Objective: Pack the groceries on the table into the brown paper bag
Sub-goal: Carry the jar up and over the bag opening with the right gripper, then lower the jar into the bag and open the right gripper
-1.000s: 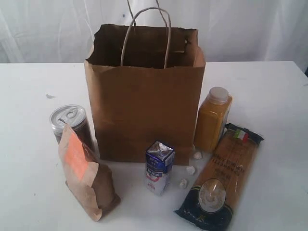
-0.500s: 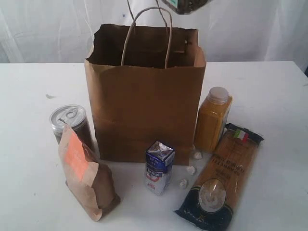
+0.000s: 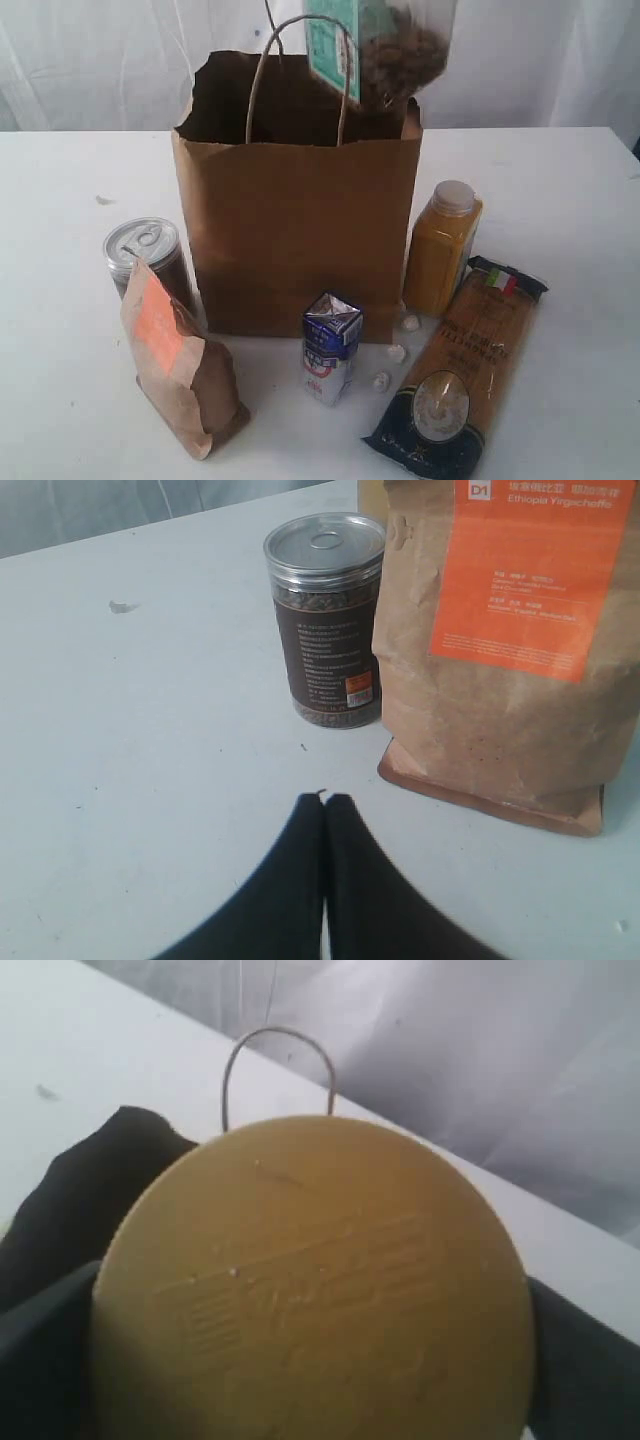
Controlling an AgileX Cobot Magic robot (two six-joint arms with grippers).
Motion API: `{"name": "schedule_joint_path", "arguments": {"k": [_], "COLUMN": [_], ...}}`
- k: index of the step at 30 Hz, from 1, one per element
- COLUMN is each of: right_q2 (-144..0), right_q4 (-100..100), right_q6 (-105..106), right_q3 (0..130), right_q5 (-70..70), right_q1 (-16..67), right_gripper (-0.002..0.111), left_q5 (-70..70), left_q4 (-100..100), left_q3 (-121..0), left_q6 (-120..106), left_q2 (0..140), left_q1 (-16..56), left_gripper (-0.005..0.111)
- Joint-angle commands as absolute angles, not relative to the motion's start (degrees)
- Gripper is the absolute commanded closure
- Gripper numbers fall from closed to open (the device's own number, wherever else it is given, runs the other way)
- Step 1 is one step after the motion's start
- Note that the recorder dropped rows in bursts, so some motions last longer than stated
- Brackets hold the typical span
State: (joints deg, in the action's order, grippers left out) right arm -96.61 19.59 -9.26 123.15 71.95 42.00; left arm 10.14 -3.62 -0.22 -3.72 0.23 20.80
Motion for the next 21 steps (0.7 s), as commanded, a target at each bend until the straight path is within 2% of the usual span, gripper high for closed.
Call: {"name": "schedule_joint_path", "arguments": {"k": [1,21], "right_q2": [-96.1,-99.3], "right_q4": [15.4,13.7], "right_q6": [-8.0,-4.2], "right_q3": [122.6,122.7], "right_q5": [70.0,70.0], "right_q1": [41.7,41.7], "right_gripper": [0.108,0.108], "left_q5": [10.5,10.5], "left_q4": [-3.9,-3.9], "left_q3": [0.0,0.0], "left_q6": [-3.9,-3.9], "left_q2": [0.0,0.0], "left_q1": [20.7,20.7], "left_gripper": [0.107,0.107]}}
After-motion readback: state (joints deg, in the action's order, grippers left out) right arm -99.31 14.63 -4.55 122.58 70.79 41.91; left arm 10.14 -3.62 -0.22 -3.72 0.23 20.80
